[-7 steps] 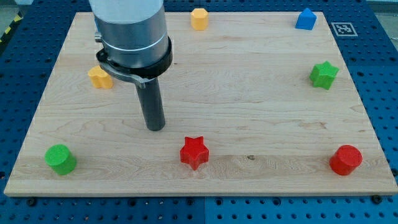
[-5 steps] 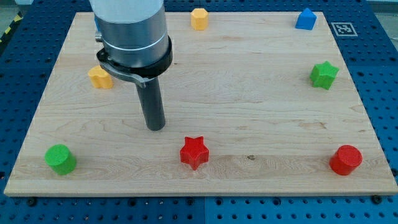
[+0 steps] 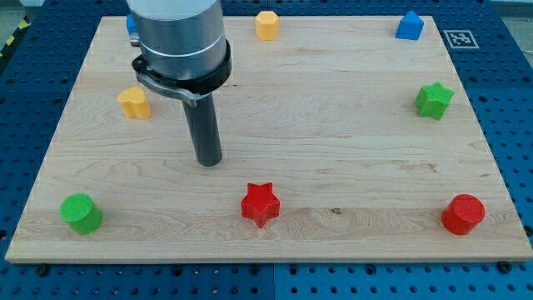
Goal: Slide the green star to the top left of the red circle
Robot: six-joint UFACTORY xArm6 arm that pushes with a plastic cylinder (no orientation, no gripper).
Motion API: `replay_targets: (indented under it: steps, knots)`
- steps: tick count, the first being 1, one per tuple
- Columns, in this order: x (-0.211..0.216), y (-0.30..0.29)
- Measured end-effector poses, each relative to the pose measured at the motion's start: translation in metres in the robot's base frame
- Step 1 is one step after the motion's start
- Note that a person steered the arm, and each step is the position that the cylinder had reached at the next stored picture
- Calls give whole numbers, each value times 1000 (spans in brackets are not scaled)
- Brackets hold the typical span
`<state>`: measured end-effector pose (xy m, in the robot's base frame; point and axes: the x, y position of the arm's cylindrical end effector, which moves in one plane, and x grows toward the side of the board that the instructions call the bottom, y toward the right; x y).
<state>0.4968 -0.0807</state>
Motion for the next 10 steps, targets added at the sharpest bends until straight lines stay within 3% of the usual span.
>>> replay_targets:
  steps: [1, 2, 4, 5, 6, 8, 10]
  knots:
    - [0, 0]
    - [-41, 9]
    - [-136, 90]
    - [-160, 148]
    - [-162, 151]
    - [-162, 294]
    - [-125, 374]
